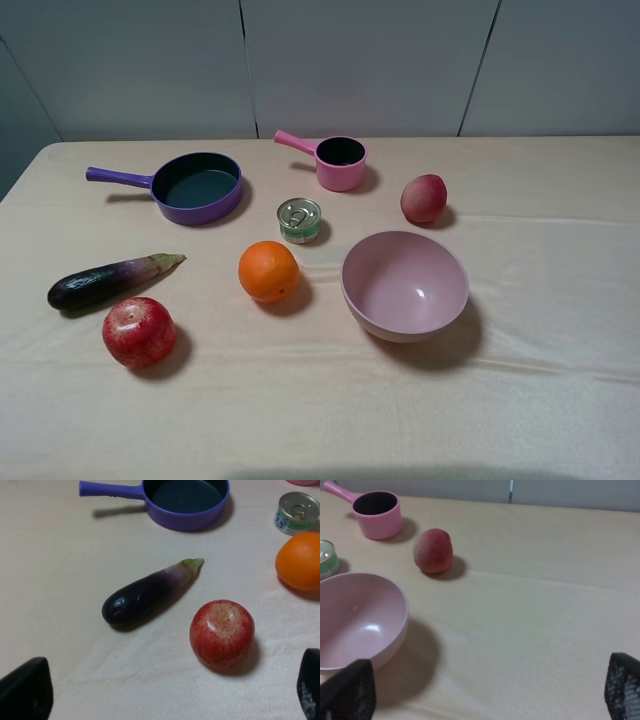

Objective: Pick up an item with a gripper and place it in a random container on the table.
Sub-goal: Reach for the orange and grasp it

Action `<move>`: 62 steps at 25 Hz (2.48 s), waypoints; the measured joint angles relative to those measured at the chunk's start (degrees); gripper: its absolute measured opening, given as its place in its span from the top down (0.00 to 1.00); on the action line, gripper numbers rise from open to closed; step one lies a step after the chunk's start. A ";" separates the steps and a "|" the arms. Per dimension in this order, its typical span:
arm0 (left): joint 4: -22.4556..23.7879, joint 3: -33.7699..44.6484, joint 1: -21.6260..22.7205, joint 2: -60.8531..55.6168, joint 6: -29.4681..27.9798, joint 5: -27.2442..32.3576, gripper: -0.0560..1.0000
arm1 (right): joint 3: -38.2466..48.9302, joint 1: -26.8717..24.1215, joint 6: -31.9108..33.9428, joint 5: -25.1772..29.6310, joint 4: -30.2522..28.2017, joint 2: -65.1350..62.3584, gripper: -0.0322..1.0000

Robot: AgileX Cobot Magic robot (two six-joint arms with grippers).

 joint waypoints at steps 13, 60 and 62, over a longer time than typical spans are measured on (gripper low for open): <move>0.00 0.00 0.00 0.00 0.00 0.00 0.01 | 0.00 0.00 0.00 0.00 0.00 0.00 0.30; -0.53 0.00 0.00 0.00 0.00 0.00 0.01 | 0.00 0.00 0.00 0.00 0.00 0.00 0.30; -0.76 0.00 0.00 0.00 0.00 0.00 0.01 | 0.00 0.00 0.00 0.00 0.00 0.00 0.30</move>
